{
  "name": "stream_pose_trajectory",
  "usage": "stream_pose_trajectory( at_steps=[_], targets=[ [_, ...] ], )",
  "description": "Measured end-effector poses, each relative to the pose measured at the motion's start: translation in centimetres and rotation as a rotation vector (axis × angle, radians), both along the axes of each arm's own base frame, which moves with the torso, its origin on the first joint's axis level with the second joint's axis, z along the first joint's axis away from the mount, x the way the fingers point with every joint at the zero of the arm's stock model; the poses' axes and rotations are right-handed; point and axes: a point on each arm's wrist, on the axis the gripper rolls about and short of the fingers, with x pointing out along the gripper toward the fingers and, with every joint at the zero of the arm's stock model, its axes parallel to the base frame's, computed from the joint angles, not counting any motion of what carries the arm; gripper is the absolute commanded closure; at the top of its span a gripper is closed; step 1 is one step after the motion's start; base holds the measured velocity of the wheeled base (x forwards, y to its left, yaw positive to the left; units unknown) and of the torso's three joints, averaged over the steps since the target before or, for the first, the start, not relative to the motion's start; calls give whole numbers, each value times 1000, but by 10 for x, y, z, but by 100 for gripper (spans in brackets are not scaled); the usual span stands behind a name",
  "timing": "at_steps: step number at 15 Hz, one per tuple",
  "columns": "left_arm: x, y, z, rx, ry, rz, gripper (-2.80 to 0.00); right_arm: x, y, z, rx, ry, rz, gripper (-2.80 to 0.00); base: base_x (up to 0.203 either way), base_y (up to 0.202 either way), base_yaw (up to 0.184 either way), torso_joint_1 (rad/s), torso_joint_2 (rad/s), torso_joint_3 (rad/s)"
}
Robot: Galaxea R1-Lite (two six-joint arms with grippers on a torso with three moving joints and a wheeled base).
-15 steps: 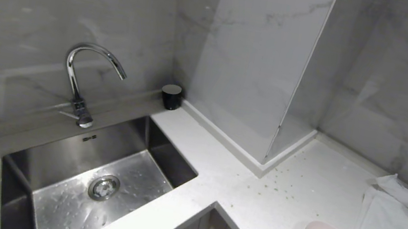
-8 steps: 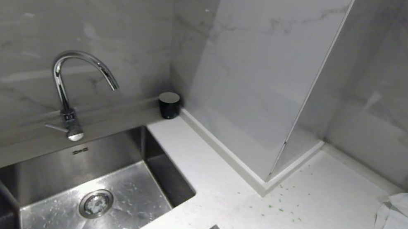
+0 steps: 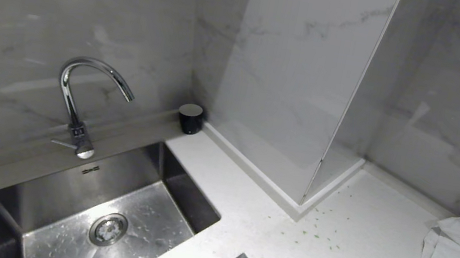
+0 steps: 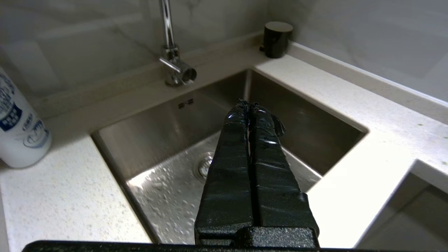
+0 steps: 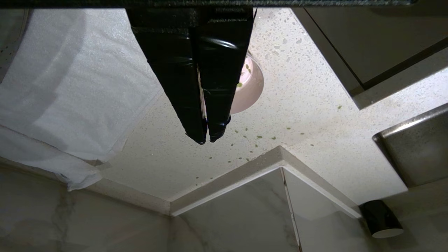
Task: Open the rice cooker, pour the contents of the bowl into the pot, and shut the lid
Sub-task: Turn on the tap
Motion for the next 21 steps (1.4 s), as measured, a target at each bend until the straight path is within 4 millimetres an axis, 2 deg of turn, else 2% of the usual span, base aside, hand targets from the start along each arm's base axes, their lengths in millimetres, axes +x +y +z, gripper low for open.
stream_pose_trajectory(
  at_steps=[2,5,8,11,14,16,21],
  targets=[
    [5,0,26,-50,58,-5,0,0,0,0,-2,0,0,0,0,0,0,0,0,0],
    [33,0,61,-104,200,-16,0,0,0,0,-2,-1,0,0,0,0,0,0,0,0],
    [79,-1,85,-182,376,-3,0,0,0,0,-2,0,0,0,0,0,0,0,0,0],
    [147,-1,98,-313,554,51,0,0,0,0,-2,0,0,0,0,0,0,0,0,0],
    [214,-2,89,-409,700,165,0,0,0,0,-2,0,0,0,0,0,0,0,0,0],
    [249,-4,75,-441,764,267,0,0,0,0,-2,0,0,0,0,0,0,0,0,0],
    [308,5,43,-409,747,478,0,0,0,0,-3,0,0,0,0,0,0,0,0,0]
  ],
)
